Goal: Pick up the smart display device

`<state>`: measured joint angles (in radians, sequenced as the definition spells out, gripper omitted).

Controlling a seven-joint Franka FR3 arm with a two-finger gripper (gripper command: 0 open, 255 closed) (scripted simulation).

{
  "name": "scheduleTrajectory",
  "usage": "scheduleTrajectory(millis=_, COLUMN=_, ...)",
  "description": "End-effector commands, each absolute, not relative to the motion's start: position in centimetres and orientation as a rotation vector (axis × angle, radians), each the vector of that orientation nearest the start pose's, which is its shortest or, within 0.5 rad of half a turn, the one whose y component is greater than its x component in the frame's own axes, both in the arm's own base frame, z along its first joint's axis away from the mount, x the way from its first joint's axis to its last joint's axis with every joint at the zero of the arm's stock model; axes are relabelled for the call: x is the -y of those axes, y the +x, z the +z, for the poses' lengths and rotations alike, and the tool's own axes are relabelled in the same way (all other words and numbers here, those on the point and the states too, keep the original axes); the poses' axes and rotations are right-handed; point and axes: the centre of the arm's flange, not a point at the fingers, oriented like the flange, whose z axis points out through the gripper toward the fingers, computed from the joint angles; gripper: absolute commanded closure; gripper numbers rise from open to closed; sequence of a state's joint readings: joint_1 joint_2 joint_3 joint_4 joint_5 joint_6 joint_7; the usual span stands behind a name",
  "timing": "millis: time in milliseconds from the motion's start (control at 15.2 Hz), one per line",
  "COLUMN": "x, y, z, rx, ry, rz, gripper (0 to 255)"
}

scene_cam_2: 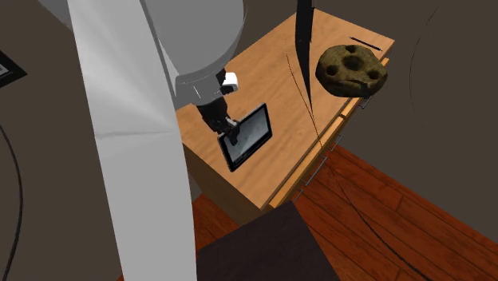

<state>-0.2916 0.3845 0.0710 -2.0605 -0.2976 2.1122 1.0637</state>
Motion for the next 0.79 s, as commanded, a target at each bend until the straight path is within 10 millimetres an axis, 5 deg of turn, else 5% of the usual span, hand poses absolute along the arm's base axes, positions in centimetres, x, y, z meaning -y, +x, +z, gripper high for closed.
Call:
scheduleTrajectory(millis=0, x=13.5, y=53.8, z=23.6, rx=-1.779, ry=-2.940, rz=0.375, gripper=255)
scheduleTrajectory(millis=726, x=13.5, y=53.8, z=28.4, rx=-1.779, ry=-2.940, rz=0.375, gripper=255)
